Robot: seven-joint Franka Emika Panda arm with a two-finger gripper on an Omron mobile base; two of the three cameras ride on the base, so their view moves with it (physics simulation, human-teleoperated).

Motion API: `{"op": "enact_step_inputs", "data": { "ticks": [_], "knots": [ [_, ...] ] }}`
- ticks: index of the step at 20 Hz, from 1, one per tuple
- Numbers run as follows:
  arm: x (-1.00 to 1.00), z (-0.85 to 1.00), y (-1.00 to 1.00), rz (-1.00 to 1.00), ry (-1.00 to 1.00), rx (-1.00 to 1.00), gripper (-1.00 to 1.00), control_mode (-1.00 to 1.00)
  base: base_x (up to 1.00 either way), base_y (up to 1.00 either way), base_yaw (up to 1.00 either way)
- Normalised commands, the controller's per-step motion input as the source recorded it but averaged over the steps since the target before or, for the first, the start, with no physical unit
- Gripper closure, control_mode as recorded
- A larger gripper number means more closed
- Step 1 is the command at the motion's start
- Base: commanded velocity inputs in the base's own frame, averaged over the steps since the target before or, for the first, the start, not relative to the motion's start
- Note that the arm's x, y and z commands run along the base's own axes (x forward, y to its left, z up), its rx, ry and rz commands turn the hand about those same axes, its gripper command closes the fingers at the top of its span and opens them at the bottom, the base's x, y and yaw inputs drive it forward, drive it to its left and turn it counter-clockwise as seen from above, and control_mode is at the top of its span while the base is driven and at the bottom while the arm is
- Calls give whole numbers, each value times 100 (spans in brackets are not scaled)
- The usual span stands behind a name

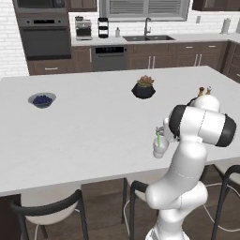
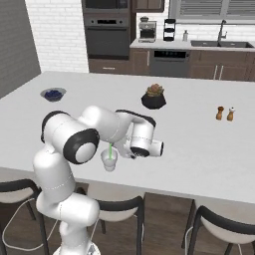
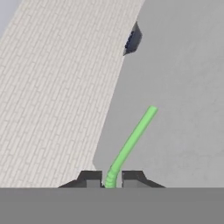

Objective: Take a straw from the drawer in front and place it inside the glass cup on the dining counter.

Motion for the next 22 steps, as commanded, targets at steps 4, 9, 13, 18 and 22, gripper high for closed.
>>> {"op": "enact_step_inputs", "data": {
  "ticks": [4, 9, 13, 18, 22],
  "knots": [
    [0, 0, 0, 0, 0, 0, 100, -100, 0, 0, 0],
    [0, 0, 0, 0, 0, -1, -100, -100, 0, 0, 0],
    [0, 0, 0, 0, 0, -9, -100, -100, 0, 0, 0],
    [0, 2, 0, 0, 0, -13, -100, -100, 0, 0, 0],
    [0, 19, -1, -1, -1, -15, -100, -100, 0, 0, 0]
  ]
}}
